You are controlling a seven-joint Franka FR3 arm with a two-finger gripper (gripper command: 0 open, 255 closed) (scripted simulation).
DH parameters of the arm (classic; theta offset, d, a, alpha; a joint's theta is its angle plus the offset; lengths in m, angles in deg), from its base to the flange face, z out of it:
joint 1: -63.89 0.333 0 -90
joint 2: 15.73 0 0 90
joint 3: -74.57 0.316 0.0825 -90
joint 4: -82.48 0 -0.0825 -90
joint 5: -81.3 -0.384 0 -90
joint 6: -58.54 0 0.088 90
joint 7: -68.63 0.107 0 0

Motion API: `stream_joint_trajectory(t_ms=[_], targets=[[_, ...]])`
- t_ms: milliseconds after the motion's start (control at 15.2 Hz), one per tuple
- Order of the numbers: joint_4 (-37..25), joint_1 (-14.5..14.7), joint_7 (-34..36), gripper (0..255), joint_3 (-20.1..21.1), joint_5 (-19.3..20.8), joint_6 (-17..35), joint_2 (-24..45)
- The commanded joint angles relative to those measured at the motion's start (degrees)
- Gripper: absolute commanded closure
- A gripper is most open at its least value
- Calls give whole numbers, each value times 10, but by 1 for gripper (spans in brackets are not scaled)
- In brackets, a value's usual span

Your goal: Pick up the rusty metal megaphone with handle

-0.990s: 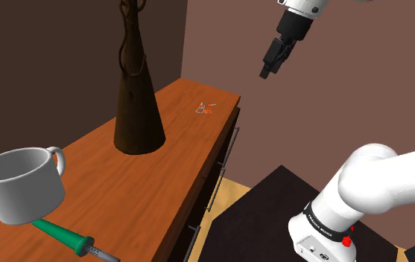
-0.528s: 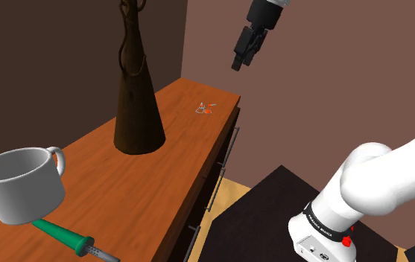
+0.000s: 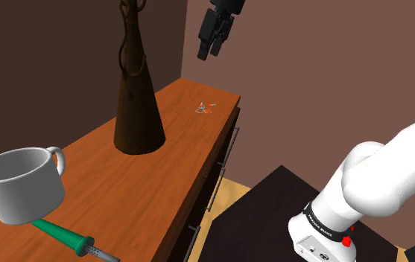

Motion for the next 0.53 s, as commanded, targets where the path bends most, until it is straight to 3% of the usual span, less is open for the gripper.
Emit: stream_joint_trajectory(t_ms=[0,462], targets=[[-40,7,3,0,12,0,-3,34],[-201,40,25,0,62,21,-28,163]])
